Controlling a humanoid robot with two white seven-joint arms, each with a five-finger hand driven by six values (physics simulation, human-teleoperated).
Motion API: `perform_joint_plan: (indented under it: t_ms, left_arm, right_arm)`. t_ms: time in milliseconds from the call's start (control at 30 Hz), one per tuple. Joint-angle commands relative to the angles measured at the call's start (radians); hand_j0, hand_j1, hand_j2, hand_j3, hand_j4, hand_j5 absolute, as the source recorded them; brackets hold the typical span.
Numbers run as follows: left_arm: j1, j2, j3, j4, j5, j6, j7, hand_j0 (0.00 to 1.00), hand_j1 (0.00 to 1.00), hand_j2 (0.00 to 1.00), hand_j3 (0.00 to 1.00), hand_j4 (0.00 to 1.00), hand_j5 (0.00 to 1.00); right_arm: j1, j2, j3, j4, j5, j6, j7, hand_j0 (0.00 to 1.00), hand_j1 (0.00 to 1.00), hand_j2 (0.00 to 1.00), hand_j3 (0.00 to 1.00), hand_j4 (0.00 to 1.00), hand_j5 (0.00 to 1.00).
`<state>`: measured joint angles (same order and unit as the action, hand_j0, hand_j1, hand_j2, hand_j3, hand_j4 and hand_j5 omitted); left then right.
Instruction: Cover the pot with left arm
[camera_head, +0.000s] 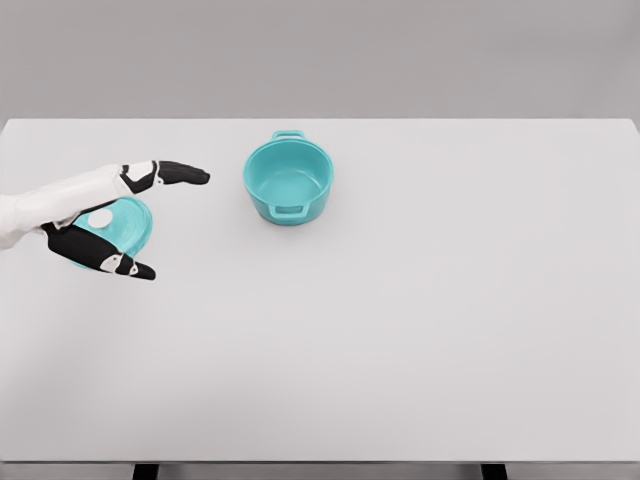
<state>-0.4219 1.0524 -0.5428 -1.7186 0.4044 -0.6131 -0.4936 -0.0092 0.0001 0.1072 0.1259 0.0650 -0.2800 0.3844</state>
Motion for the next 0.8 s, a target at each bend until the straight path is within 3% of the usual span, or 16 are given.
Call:
perform_joint_plan:
  t_ms: [0, 233, 333, 367, 467, 533, 733, 767]
  left_arm:
    - [0.002, 0.004, -0.003, -0.009, 0.011, 0.002, 0.0, 1.0, 1.0, 1.0, 1.0, 1.0, 1.0]
    - [0.002, 0.008, -0.048, 0.016, 0.077, 0.002, 0.0, 1.0, 1.0, 1.0, 1.0, 1.0, 1.0]
    - [-0.003, 0.011, -0.04, 0.091, 0.073, 0.002, 0.004, 1.0, 1.0, 1.0, 1.0, 1.0, 1.0]
    - [-0.011, 0.004, -0.039, 0.161, 0.071, 0.002, 0.018, 1.0, 1.0, 1.0, 1.0, 1.0, 1.0]
    - [-0.029, -0.028, -0.026, 0.283, 0.06, 0.018, 0.151, 1.0, 1.0, 1.0, 1.0, 1.0, 1.0]
    - [-0.04, -0.031, -0.026, 0.362, 0.068, 0.168, 0.147, 1.0, 1.0, 1.0, 1.0, 1.0, 1.0]
    - [-0.037, -0.081, -0.078, 0.456, 0.059, 0.211, 0.155, 1.0, 1.0, 1.0, 1.0, 1.0, 1.0]
    - [-0.04, -0.086, -0.095, 0.478, 0.013, 0.24, 0.156, 1.0, 1.0, 1.0, 1.0, 1.0, 1.0]
  right_arm:
    - [-0.002, 0.0, 0.002, 0.0, -0.001, 0.001, 0.004, 1.0, 1.0, 1.0, 1.0, 1.0, 1.0]
    - [0.0, 0.0, -0.001, 0.001, -0.001, 0.001, 0.001, 1.0, 1.0, 1.0, 1.0, 1.0, 1.0]
    - [0.0, 0.0, -0.003, 0.001, -0.001, 0.001, 0.001, 1.0, 1.0, 1.0, 1.0, 1.0, 1.0]
    - [0.0, 0.0, -0.003, 0.001, -0.001, 0.001, 0.001, 1.0, 1.0, 1.0, 1.0, 1.0, 1.0]
    - [0.0, 0.0, -0.003, 0.001, -0.001, -0.001, 0.001, 1.0, 1.0, 1.0, 1.0, 1.0, 1.0]
    - [0.0, 0.0, -0.003, 0.001, -0.001, 0.001, 0.001, 1.0, 1.0, 1.0, 1.0, 1.0, 1.0]
    - [0.0, 0.0, -0.003, 0.001, 0.001, 0.001, 0.001, 1.0, 1.0, 1.0, 1.0, 1.0, 1.0]
    - [0.0, 0.0, -0.003, 0.001, -0.001, 0.001, 0.001, 1.0, 1.0, 1.0, 1.0, 1.0, 1.0]
